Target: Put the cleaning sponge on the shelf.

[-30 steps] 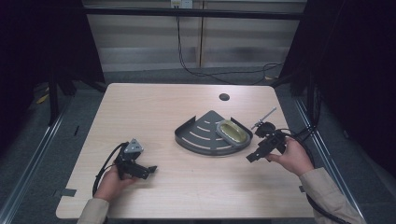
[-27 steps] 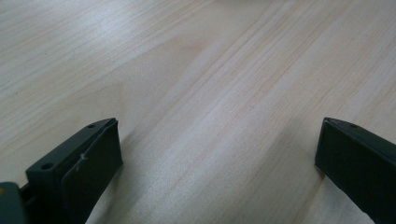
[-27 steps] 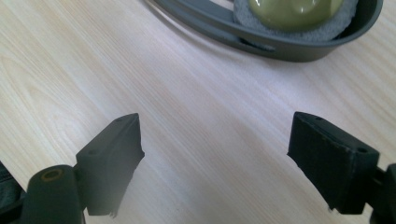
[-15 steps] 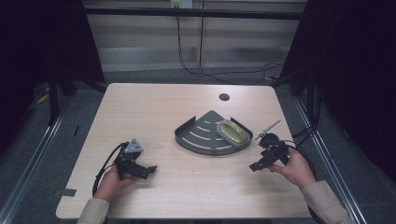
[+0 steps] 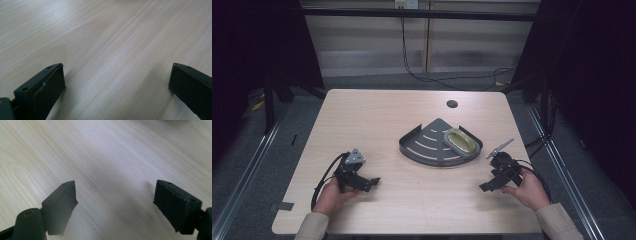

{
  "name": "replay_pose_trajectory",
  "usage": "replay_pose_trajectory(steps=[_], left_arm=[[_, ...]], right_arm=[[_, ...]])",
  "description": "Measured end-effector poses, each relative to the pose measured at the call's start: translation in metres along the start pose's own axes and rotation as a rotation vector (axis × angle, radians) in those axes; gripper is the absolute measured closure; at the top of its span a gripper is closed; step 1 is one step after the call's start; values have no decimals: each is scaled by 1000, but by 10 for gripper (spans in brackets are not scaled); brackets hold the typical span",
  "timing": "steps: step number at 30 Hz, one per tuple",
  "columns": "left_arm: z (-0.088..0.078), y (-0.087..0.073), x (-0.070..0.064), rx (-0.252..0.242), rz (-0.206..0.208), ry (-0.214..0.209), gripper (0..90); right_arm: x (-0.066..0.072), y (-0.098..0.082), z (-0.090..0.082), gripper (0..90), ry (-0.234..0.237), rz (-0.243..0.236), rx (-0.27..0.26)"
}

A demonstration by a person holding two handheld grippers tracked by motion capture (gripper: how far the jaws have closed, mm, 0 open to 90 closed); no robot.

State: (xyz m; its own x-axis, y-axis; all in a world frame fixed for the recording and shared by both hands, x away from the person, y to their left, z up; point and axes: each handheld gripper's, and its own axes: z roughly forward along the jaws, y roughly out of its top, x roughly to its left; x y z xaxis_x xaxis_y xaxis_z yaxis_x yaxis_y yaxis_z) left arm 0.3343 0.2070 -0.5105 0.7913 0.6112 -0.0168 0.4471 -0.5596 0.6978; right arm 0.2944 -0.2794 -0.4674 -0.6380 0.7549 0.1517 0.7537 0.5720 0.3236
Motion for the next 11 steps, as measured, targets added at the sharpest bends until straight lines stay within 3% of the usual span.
replay_pose_trajectory(steps=[4, 11], left_arm=[[0, 0, 0, 0, 0, 0, 0], [0, 0, 0, -1, 2, 1, 0]], right_arm=[[1, -6, 6, 181, 17, -5, -7], [4, -10, 10, 175, -15, -40, -35]])
